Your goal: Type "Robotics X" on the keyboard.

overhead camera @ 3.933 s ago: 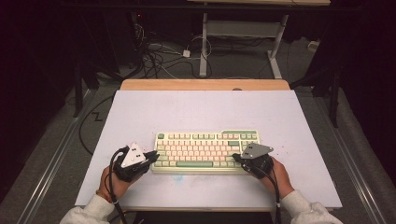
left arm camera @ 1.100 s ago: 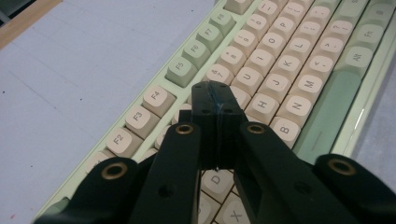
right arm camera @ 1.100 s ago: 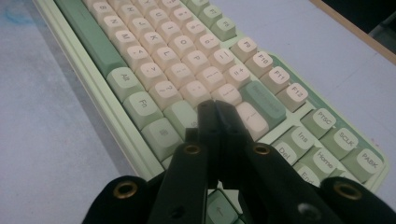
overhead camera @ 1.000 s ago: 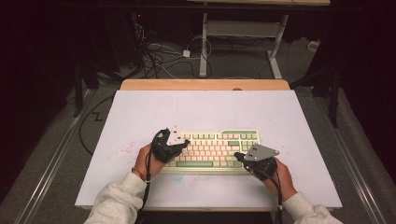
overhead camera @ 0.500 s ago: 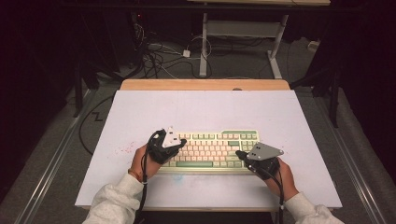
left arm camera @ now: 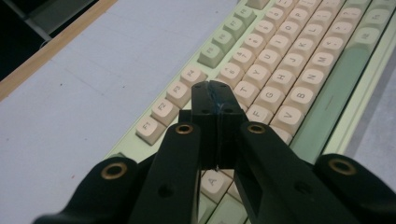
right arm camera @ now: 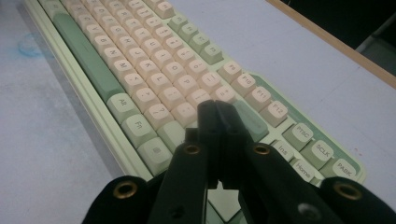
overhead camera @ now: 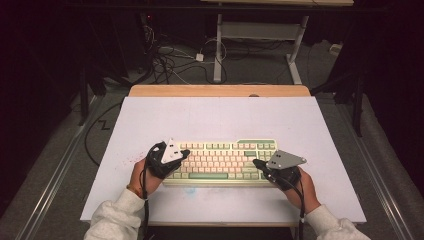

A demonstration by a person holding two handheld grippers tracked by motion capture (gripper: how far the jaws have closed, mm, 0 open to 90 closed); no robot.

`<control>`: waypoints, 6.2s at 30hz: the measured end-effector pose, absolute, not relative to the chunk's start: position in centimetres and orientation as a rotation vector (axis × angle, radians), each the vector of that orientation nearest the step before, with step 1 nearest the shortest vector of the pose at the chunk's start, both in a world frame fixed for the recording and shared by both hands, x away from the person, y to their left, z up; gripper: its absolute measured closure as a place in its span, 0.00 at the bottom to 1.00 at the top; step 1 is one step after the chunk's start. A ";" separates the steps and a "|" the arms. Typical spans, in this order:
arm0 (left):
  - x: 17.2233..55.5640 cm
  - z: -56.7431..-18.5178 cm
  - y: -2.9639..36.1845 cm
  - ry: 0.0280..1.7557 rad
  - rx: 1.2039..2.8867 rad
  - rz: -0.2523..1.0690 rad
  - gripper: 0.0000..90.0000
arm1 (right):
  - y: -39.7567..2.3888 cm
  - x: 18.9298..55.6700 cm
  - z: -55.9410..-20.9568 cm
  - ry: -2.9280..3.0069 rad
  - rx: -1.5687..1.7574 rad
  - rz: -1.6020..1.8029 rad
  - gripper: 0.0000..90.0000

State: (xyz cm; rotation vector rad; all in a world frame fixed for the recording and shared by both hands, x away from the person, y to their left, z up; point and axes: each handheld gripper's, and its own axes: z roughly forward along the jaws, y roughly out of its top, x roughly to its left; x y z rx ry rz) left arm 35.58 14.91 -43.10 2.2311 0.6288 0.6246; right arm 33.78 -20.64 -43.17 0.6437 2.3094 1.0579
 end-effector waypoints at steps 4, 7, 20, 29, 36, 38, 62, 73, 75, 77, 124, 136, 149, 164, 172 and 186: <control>35.1 -43.1 15.6 0.628 2.228 0.643 0.97 | -20.6 33.9 -43.0 2.312 0.642 1.062 1.00; 34.7 -43.2 16.1 0.638 2.228 0.640 0.97 | -20.5 33.9 -42.9 2.317 0.635 1.062 1.00; 32.4 -44.1 18.4 0.683 2.211 0.646 0.97 | -19.9 34.5 -42.5 2.327 0.634 1.081 1.00; 31.7 -44.7 19.5 0.695 2.200 0.629 0.97 | -18.4 35.1 -42.8 2.358 0.617 1.073 1.00; 31.8 -44.6 19.9 0.697 2.194 0.626 0.97 | -17.4 35.8 -42.9 2.375 0.606 1.068 1.00; 31.9 -44.6 19.8 0.696 2.193 0.621 0.97 | -16.8 36.0 -43.0 2.381 0.598 1.066 1.00; 32.2 -44.9 19.8 0.700 2.201 0.609 0.97 | -12.6 38.4 -44.6 2.459 0.547 0.968 1.00; 32.3 -45.0 19.9 0.693 2.215 0.603 0.97 | -11.9 39.0 -44.9 2.477 0.553 0.915 1.00; 32.3 -44.9 19.8 0.688 2.217 0.602 0.97 | -11.8 39.0 -44.9 2.480 0.561 0.907 1.00; 32.3 -44.9 19.8 0.677 2.218 0.612 0.97 | -11.7 39.1 -44.9 2.481 0.561 0.898 1.00; 32.2 -44.4 19.5 0.663 2.225 0.608 0.97 | -14.5 35.5 -41.8 2.353 0.543 1.117 1.00; 32.1 -44.3 18.9 0.640 2.231 0.590 0.97 | -16.0 34.5 -41.2 2.330 0.547 1.123 1.00; 32.2 -44.0 17.9 0.607 2.239 0.566 0.97 | -17.7 33.7 -40.8 2.310 0.556 1.128 1.00; 32.6 -43.9 16.3 0.574 2.255 0.520 0.97 | -18.9 32.7 -41.1 2.312 0.564 1.110 1.00; 33.0 -43.9 14.4 0.537 2.276 0.477 0.97 | -19.8 32.3 -41.2 2.319 0.576 1.101 1.00; 34.3 -44.2 11.3 0.485 2.329 0.426 0.97 | -19.9 32.2 -41.5 2.333 0.582 1.087 1.00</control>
